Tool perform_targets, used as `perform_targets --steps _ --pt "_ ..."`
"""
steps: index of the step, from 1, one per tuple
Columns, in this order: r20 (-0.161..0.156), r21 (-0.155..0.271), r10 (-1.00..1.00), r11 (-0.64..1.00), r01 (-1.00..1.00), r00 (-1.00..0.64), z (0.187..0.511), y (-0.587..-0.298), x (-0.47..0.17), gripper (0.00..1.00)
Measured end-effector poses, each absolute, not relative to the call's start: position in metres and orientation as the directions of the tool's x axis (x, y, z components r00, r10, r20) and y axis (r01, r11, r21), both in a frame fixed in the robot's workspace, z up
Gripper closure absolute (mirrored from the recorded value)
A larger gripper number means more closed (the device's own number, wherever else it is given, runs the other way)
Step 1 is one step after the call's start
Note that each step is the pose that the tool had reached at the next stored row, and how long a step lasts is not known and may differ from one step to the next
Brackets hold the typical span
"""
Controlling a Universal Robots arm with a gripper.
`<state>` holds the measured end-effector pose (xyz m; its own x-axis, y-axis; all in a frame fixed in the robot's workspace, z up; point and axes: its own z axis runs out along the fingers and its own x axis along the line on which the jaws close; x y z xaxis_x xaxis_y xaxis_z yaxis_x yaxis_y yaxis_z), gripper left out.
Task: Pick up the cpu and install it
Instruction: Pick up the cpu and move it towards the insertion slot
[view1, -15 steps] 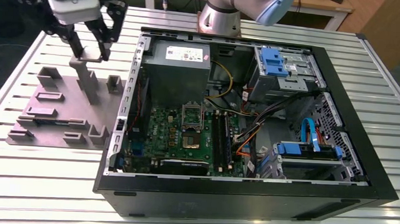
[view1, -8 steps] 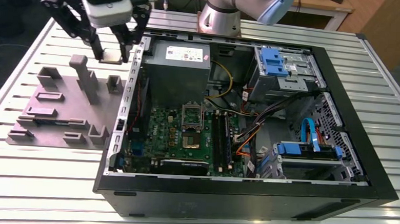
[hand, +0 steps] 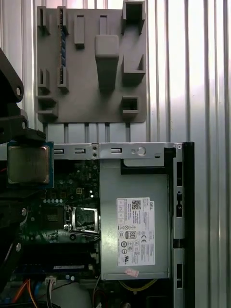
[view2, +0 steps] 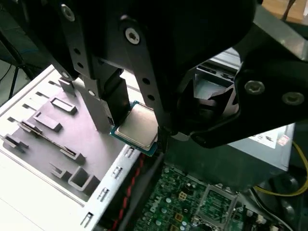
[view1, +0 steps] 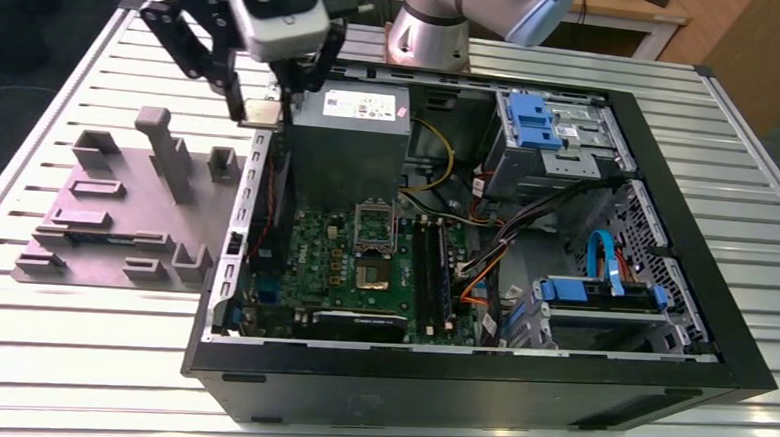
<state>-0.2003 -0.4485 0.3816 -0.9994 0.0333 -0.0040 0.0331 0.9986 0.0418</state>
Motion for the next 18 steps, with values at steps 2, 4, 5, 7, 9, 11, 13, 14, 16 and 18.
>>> perform_targets --steps 2,4,5,7,9,11,13,14,16,18 --pt "-0.004 0.042 0.033 0.999 0.033 -0.999 0.382 -0.449 -0.191 0.53" --pt "-0.004 0.042 0.033 0.999 0.033 -0.999 0.381 -0.449 -0.182 0.53" --pt "-0.004 0.042 0.033 0.999 0.033 -0.999 0.381 -0.449 -0.178 0.53" --pt "-0.004 0.042 0.033 0.999 0.033 -0.999 0.38 -0.449 -0.169 0.53" --pt "-0.004 0.042 0.033 0.999 0.033 -0.999 0.379 -0.449 -0.16 0.53" --pt "-0.004 0.042 0.033 0.999 0.033 -0.999 0.379 -0.449 -0.151 0.53" --pt "-0.004 0.042 0.033 0.999 0.033 -0.999 0.378 -0.449 -0.142 0.53" --pt "-0.004 0.042 0.033 0.999 0.033 -0.999 0.377 -0.449 -0.137 0.53" --pt "-0.004 0.042 0.033 0.999 0.033 -0.999 0.377 -0.449 -0.129 0.53" --pt "-0.004 0.042 0.033 0.999 0.033 -0.999 0.376 -0.449 -0.12 0.53"
